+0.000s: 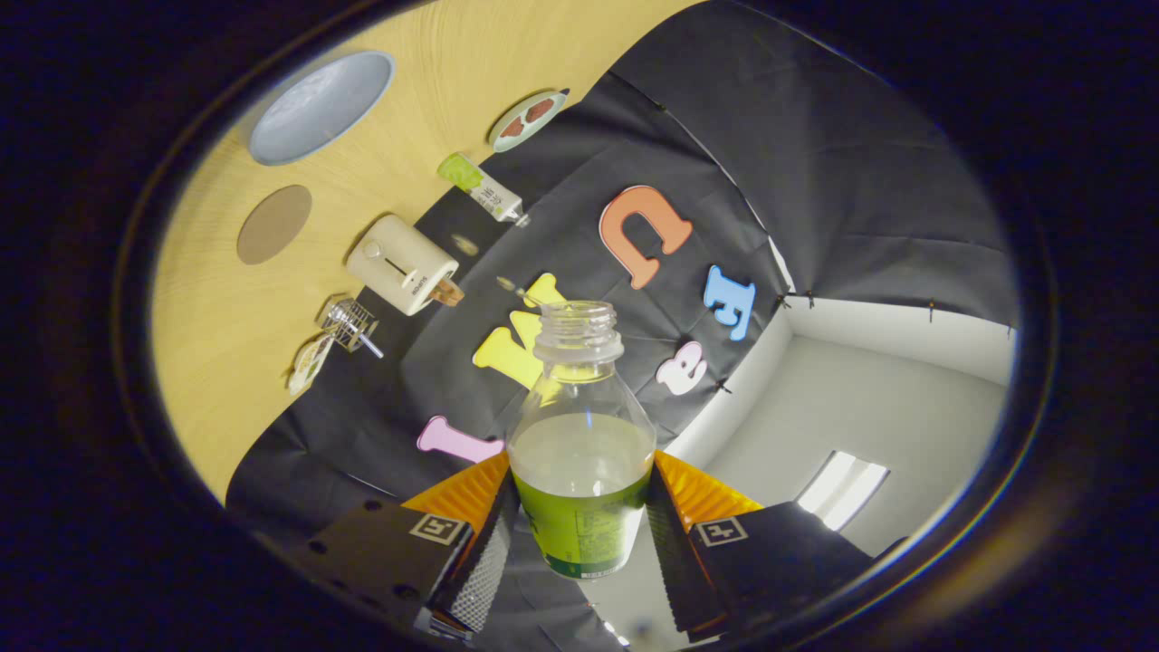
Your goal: Take the bottle from table, then pour the juice into the cup, finally place the bottle on the coaster
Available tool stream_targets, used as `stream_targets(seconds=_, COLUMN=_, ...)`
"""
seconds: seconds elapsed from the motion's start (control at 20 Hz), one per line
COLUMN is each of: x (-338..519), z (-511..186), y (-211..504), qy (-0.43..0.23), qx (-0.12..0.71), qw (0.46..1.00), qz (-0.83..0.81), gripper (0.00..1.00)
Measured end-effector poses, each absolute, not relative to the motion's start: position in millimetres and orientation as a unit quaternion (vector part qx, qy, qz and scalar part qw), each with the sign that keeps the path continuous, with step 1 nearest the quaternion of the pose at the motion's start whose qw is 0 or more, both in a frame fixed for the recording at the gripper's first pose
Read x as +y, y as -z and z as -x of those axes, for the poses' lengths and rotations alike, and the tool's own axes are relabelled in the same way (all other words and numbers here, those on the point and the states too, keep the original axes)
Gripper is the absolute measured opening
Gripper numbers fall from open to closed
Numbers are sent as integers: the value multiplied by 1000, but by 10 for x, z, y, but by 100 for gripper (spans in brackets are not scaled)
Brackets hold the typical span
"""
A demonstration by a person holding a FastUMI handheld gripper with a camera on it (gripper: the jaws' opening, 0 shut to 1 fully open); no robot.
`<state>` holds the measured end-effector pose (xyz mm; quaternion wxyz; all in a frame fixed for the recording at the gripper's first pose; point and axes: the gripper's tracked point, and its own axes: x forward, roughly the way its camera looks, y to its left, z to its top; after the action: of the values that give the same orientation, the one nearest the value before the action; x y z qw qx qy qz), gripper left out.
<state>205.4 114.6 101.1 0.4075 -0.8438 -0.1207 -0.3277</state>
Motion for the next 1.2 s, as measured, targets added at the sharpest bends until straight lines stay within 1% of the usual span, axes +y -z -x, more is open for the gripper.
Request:
stream_targets(seconds=0.2, x=1131, z=-2019, y=-1062, qy=334, qx=-123, qw=417, qz=836, gripper=77)
stream_targets(seconds=0.35, x=1096, z=-1983, y=-1150, qy=343, qx=-134, qw=451, qz=813, gripper=78)
stream_targets(seconds=0.4, x=1039, z=-1957, y=-1185, qy=348, qx=-133, qw=471, qz=800, gripper=78)
stream_targets(seconds=0.55, x=782, z=-2014, y=-1171, qy=348, qx=-99, qw=560, qz=746, gripper=78)
stream_targets(seconds=0.75, x=659, z=-2032, y=-1159, qy=335, qx=-100, qw=639, qz=685, gripper=78)
stream_targets(seconds=0.85, x=608, z=-2073, y=-1005, qy=308, qx=-87, qw=706, qz=631, gripper=78)
stream_targets(seconds=0.95, x=585, z=-2133, y=-833, qy=267, qx=-65, qw=778, qz=566, gripper=78)
stream_targets(seconds=1.2, x=751, z=-2177, y=-599, qy=185, qx=-37, qw=884, qz=428, gripper=78)
